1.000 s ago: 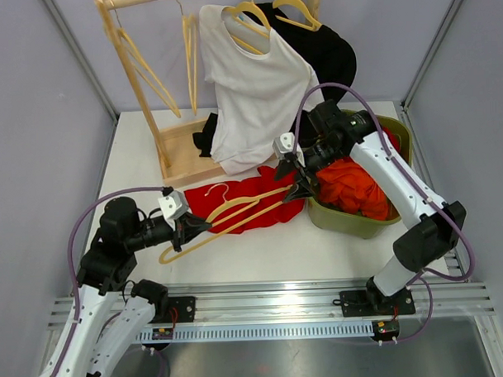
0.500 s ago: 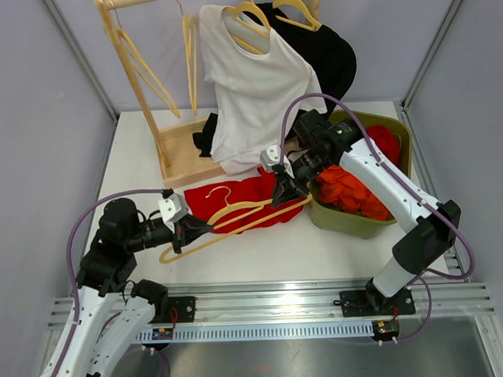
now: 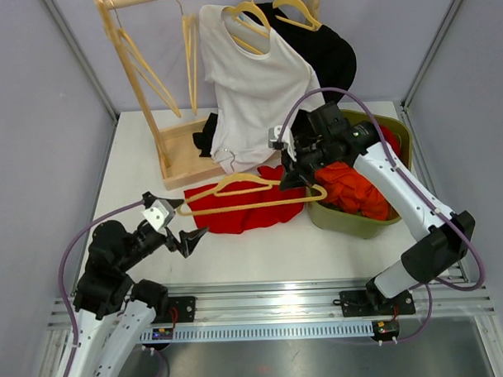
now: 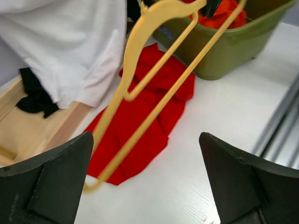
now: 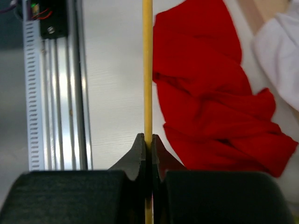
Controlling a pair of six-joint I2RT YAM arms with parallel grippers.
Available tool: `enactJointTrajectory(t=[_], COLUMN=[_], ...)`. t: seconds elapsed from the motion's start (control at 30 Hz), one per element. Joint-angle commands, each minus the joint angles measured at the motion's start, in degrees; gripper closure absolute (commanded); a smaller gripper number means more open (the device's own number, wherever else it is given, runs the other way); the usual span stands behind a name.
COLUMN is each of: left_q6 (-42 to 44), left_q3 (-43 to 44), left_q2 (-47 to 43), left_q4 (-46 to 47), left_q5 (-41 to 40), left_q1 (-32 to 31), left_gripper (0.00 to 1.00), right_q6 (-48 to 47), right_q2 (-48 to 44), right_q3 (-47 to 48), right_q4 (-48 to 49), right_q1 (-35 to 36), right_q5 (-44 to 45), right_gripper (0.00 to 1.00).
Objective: Remove the t-shirt from the hanger
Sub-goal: Pass the hanger from the left arm to the right, then hang the hanger back to the clothesline with the right arm
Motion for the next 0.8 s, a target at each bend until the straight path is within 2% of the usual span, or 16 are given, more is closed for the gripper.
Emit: enactJointTrajectory(t=[0.0,0.1,0.33,0.47,0.57,0.67,0.77], left_q6=[-0.4,-1.1,-2.6,-2.7,-2.7,-2.7,-2.7], left_q3=[-2.2,-4.4,-8.3,-8.5,-8.5,-8.7,-9.0], left_q2=[-2.9,-4.4,-10.6,-11.4,-11.4,-11.5,-11.1], left_q4=[3.2,3.6,6.4,6.0,5.7,6.1,6.7], left_q5=[-13.4,-16.5,-20.1,-20.5,-20.9,-20.9,-20.7], left_q1=[0.1,0.1,0.1,0.1,0.1,0.1,0.1], left_gripper=[0.01,0.01,0.01,0.01,0.01,0.01,0.01], right_q6=[18.0,27.6,35.6,37.5,38.4,38.1,37.8], right_q2=[-5.0,-4.6,5.9,12.6,19.5,25.6,28.6], right_q3=[-0.8,1.9,17.7,27.8,41.0,50.4,54.2], right_q4=[14.5,20.1,22.4,23.0,21.7,19.4,20.6], right_q1=[-2.0,-2.0,-1.9,-1.9,-1.9,-2.0,-1.6], right_q5=[10.6,19.5,32.3,34.6,37.8,38.8,39.0], right_gripper=[1.0,1.0,1.0,1.0,1.0,1.0,1.0])
